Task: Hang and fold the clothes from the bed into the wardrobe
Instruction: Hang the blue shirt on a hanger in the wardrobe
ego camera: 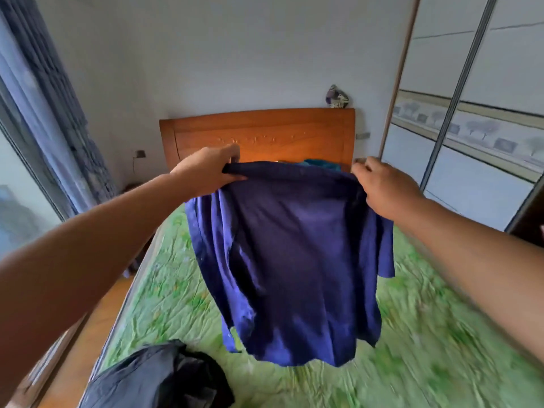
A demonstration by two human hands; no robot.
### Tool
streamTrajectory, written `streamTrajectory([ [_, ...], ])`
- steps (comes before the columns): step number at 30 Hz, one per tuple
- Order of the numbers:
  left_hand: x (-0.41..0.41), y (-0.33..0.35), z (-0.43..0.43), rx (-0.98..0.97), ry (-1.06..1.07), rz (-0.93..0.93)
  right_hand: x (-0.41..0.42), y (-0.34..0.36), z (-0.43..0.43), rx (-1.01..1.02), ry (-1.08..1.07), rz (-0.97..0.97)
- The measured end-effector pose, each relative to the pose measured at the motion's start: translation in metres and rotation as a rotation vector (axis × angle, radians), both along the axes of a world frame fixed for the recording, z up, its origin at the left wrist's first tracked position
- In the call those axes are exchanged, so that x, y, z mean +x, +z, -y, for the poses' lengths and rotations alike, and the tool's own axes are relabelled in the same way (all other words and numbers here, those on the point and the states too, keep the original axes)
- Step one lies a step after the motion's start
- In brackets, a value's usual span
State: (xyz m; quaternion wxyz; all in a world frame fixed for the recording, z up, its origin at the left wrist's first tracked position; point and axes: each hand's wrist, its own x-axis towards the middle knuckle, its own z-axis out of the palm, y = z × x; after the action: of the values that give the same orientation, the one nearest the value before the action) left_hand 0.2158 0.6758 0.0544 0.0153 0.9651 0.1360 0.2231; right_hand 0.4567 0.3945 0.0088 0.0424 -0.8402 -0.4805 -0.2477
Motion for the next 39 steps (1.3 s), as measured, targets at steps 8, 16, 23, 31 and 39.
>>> streamTrajectory([
  [8, 0.030, -0.004, 0.001, 0.376, 0.014, -0.243, 0.009, 0.019, 0.045, 0.042, -0.164, 0.071],
  [16, 0.078, 0.012, 0.058, 0.237, 0.093, -0.087, 0.015, 0.043, 0.121, 0.005, -0.376, 0.121],
  [23, 0.128, 0.032, 0.156, 0.163, -0.047, -0.018, 0.030, 0.058, 0.230, -0.004, -0.583, 0.083],
  [31, 0.200, 0.043, 0.307, 0.195, -0.182, -0.011, 0.039, 0.084, 0.399, 0.225, -0.484, -0.417],
  [39, 0.274, 0.035, 0.461, 0.184, -0.327, -0.029, 0.061, 0.076, 0.554, 0.394, -0.571, -0.637],
])
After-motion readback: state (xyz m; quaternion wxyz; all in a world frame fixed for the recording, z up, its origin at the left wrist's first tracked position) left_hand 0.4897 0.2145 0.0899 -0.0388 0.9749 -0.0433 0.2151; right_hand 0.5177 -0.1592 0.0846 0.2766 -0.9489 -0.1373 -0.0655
